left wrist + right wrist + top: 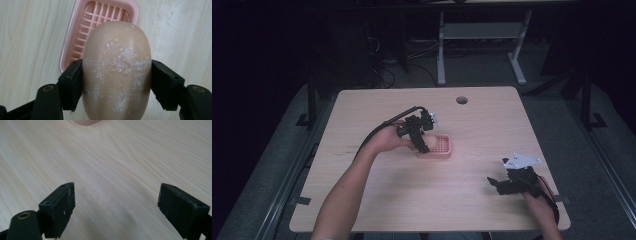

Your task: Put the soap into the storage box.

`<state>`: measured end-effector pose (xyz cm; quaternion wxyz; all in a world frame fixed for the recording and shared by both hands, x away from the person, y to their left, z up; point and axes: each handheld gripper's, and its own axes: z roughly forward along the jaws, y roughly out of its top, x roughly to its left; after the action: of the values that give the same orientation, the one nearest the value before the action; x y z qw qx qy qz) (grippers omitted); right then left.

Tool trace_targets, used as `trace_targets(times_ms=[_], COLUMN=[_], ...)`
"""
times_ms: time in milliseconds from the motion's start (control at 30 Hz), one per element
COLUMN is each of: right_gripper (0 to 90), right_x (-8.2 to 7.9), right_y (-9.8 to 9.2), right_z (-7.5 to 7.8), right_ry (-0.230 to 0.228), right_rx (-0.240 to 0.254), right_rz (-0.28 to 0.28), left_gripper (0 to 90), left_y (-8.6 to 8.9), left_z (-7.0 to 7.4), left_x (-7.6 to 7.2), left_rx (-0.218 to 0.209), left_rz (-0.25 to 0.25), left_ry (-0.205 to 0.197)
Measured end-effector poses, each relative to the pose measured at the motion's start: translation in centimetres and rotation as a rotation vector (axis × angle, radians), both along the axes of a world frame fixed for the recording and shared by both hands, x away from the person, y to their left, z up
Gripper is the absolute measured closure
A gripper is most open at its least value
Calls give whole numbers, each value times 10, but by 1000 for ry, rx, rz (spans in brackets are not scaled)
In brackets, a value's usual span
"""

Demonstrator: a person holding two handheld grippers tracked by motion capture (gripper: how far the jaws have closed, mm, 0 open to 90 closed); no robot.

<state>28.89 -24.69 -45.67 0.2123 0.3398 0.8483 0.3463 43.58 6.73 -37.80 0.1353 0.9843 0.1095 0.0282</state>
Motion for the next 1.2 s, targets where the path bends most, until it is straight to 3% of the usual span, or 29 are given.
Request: trace_targets(times_ms=[300, 400, 1200], right_gripper=[138, 138, 138], right_x=[0, 0, 0], right_y=[0, 0, -2], right_z=[0, 0, 1], right_ry=[0, 1, -5], right_rx=[5, 10, 18], right_rz=[-4, -6, -12], left_gripper=[321, 321, 321], left_y=[-12, -14, -25], left_z=[2, 1, -18], left_x=[6, 9, 24], left_rx=[8, -7, 9], left_rz=[-14, -10, 8], left_ry=[-7, -1, 37])
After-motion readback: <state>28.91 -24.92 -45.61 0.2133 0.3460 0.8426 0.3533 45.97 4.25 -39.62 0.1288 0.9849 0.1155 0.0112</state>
